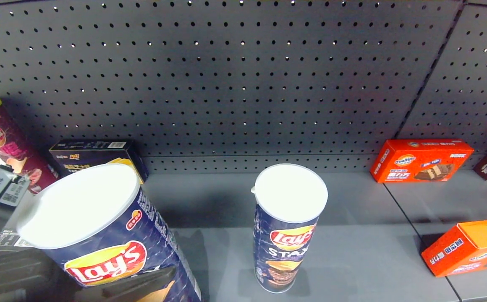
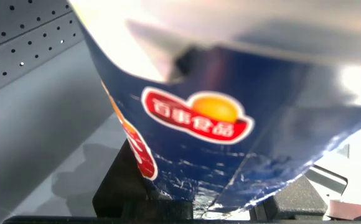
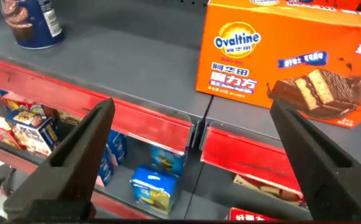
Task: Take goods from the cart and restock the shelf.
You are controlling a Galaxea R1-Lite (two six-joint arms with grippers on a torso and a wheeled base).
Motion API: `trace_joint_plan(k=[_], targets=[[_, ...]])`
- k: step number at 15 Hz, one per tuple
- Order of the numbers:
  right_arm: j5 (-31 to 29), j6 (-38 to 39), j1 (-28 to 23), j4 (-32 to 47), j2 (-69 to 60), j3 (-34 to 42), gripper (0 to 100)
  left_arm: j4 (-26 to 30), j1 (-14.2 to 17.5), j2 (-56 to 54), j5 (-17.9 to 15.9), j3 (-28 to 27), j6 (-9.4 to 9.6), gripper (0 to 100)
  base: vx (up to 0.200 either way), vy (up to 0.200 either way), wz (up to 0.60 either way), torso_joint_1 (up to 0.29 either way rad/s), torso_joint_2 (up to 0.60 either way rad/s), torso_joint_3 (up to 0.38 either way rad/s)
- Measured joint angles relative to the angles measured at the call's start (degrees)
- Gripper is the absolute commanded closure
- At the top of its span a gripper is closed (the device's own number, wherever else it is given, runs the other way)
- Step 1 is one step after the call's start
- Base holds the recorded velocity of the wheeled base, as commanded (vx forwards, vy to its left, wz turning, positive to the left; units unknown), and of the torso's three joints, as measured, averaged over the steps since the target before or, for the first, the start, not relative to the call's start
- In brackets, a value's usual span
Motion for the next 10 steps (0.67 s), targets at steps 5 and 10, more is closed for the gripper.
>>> trace_joint_plan(k=[5,10], targets=[[6.58,1.05,0.56,-0.02,0.0,0.01,0,0.13,-0.06,-0.44,0.0,0.12,-0.02,100,0.0,0.0,0.0,0.0,0.0,0.0],[1.8,2.33,0.85,0.17,0.0,0.06,0,-0.05,-0.17,-0.52,-0.09,0.23,0.02,100,0.0,0.0,0.0,0.0,0.0,0.0]])
